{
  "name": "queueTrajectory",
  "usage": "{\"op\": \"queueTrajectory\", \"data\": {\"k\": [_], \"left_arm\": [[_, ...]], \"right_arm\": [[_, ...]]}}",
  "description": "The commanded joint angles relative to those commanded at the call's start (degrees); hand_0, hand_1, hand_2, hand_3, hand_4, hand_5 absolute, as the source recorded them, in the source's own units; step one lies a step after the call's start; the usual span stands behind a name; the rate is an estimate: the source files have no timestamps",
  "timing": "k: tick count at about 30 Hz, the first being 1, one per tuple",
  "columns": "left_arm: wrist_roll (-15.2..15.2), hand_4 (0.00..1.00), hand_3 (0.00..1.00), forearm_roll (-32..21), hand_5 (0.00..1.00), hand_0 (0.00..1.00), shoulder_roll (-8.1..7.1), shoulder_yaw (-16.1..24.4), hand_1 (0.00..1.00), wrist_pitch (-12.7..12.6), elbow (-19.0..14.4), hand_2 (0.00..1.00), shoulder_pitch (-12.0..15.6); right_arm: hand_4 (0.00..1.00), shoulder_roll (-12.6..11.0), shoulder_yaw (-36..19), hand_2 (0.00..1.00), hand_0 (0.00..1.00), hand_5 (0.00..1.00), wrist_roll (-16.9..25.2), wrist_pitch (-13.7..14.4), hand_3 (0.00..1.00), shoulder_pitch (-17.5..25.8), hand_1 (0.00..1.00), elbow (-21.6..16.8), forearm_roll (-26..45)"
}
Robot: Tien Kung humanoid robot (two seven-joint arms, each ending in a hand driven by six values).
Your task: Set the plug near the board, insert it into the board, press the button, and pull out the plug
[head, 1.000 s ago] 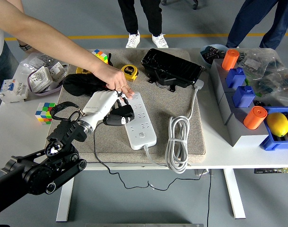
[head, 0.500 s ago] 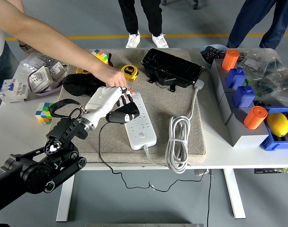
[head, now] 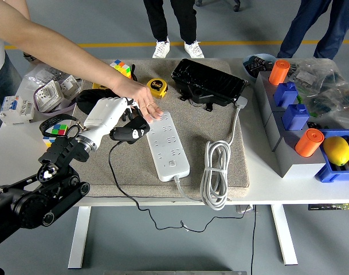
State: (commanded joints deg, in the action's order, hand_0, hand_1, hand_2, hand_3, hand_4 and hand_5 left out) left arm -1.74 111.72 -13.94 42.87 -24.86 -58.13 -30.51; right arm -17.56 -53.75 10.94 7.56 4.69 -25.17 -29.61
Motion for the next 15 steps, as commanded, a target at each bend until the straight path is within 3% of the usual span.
{"op": "queueTrajectory", "data": {"k": [13,14,15], "left_arm": [[0.9,0.782,0.517,1.0,0.14,0.259,-0.67,1.9,0.39,-0.8,5.2,0.363,0.9],[1.0,0.784,0.528,1.0,0.143,0.268,-0.7,1.8,0.401,-0.8,5.4,0.434,1.0],[0.9,0.784,0.528,1.1,0.143,0.268,-0.72,1.8,0.401,-0.8,5.6,0.434,1.0]], "right_arm": [[0.705,-0.1,0.1,0.564,0.604,0.21,0.1,0.0,0.541,0.1,0.612,-0.1,0.0],[0.705,-0.1,0.1,0.563,0.604,0.209,0.1,0.0,0.541,0.1,0.611,-0.1,0.0],[0.705,-0.1,0.1,0.563,0.604,0.209,0.1,0.0,0.541,0.1,0.611,-0.1,0.0]]}}
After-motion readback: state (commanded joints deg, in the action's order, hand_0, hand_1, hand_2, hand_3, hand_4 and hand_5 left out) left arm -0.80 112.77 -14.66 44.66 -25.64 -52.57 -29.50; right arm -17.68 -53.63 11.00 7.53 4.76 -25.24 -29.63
